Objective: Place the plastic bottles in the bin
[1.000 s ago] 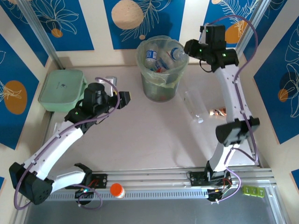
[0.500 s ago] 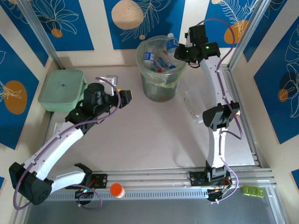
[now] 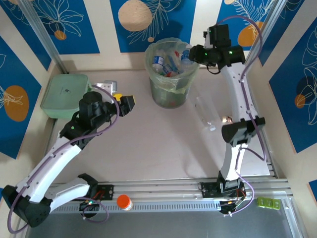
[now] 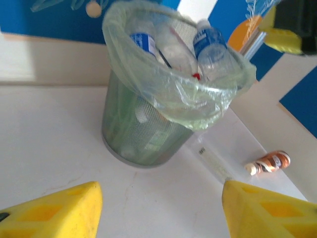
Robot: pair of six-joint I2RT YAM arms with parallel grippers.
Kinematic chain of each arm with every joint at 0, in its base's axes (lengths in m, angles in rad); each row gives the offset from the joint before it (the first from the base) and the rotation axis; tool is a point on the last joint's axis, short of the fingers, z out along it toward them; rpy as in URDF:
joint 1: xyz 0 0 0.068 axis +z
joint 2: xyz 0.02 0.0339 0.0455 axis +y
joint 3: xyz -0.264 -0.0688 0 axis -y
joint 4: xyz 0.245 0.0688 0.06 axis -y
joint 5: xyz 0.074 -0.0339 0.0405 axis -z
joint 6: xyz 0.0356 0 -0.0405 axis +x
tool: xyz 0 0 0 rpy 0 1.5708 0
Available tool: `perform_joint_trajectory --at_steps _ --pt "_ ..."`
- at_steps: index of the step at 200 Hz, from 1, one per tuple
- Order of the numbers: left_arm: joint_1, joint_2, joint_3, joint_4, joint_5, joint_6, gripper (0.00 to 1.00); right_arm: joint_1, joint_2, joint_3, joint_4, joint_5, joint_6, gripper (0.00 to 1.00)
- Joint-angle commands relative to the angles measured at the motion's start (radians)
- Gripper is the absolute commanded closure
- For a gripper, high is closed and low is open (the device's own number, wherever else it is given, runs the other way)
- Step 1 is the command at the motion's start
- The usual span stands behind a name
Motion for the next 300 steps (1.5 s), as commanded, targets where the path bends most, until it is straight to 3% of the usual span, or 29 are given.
perform_joint_trajectory --at_steps 1,27,50,79,113,183,216,251,286,300 --pt "-0.012 -0.048 -0.047 -0.011 -0.108 0.03 0.34 -0.012 -0.147 -0.253 0.097 0.066 0.01 0.42" --pt "-0.016 -0.068 -0.066 0.01 -0.125 0.042 0.34 -0.073 -0.326 -0.651 0.265 0.059 0.065 0.31" --pt "-0.027 -0.072 -0.071 0.012 -0.14 0.047 0.33 -0.106 -0.356 -0.841 0.315 0.067 0.02 0.25" --pt "-0.05 -0.078 -0.072 0.013 -0.152 0.06 0.31 -0.12 -0.266 -0.924 0.322 0.104 -0.058 0.2" --pt "-0.07 -0.088 -0.075 0.021 -0.17 0.087 0.31 -0.116 -0.088 -0.871 0.27 0.04 -0.105 0.0" --pt "-0.085 -0.104 -0.083 0.027 -0.194 0.107 0.3 -0.086 0.06 -0.854 0.222 0.072 -0.173 0.0" --pt "-0.085 -0.097 -0.086 0.031 -0.188 0.106 0.3 -0.074 0.069 -0.879 0.241 0.118 -0.156 0.1" --pt "-0.086 -0.093 -0.086 0.031 -0.192 0.112 0.3 -0.063 0.056 -0.918 0.276 0.18 -0.138 0.31" --pt "-0.085 -0.09 -0.086 0.03 -0.201 0.117 0.29 -0.075 0.078 -0.909 0.253 0.171 -0.12 0.26" --pt "-0.085 -0.089 -0.086 0.03 -0.201 0.119 0.29 -0.075 0.076 -0.914 0.256 0.166 -0.117 0.3"
